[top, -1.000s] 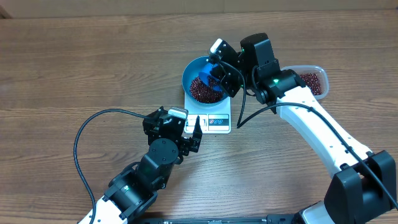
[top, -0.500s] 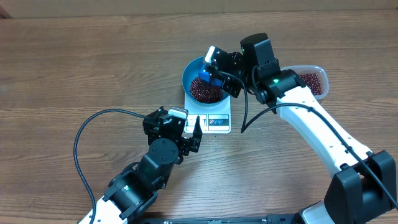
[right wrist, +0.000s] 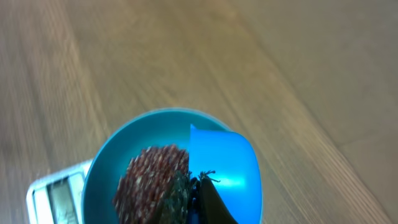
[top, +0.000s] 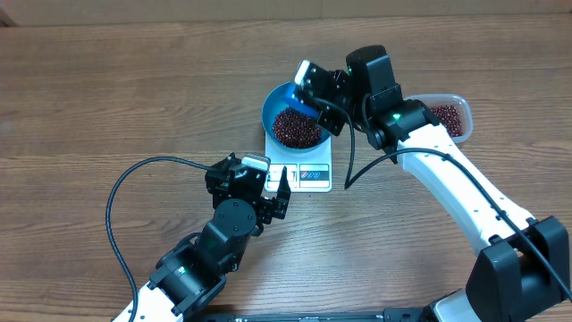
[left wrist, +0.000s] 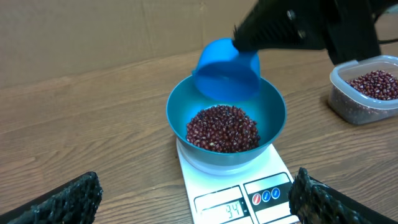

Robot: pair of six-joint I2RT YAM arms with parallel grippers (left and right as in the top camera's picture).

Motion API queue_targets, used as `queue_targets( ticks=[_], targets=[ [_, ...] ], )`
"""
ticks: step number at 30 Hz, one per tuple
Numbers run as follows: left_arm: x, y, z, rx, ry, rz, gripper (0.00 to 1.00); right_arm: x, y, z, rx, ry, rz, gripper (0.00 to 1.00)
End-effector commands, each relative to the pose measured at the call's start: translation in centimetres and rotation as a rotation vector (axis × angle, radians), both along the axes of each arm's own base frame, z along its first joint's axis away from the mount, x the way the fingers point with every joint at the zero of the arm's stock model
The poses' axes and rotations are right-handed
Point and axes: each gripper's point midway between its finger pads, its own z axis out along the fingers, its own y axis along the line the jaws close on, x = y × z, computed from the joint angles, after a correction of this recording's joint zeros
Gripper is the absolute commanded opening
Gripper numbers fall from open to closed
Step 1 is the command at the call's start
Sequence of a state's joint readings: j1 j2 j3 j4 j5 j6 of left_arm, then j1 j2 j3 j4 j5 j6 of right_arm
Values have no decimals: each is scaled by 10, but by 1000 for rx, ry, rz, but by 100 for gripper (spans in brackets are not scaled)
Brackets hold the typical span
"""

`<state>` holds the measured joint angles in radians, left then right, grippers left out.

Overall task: Scoop item into bowl and weigh 150g on scale
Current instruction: 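Tilt the scoop with the right gripper to pour beans into the bowl, then move the empty scoop back right toward the bean tub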

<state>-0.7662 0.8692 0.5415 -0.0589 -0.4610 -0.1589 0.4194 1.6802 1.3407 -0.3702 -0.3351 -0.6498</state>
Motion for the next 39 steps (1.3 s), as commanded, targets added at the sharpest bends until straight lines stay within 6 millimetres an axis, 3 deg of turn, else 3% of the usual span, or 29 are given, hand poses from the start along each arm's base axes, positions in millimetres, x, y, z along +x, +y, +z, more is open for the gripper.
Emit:
queue_targets(
  ticks=[1,4,9,12,16,20,27,32,39],
  targets=[
    [0,1,-2,-11,5,17,100,10,-6,33,151,26,-173,4],
    [0,1,-2,-11,5,17,100,17,-7,58,269,24,-253,4],
    [0,1,-2,-11,5,17,100,22,-33,92,281,-81,-392,4],
    [0,1,-2,-11,5,17,100,35,-77,106,214,-193,-623,4],
    [0,1,-2,-11,5,17,100,40,-146,102,44,-286,-963,4],
    [0,1,-2,-11,5,17,100,39,-186,85,-62,-266,-1086,4],
    [0,1,-2,-11,5,17,100,41,-267,35,-98,-108,-1321,4],
    [0,1,-2,-11,5,17,100,34,-279,-12,-215,32,-1316,4],
    [0,1,-2,-11,5,17,100,30,-276,-45,-262,127,-1309,4]
  ],
)
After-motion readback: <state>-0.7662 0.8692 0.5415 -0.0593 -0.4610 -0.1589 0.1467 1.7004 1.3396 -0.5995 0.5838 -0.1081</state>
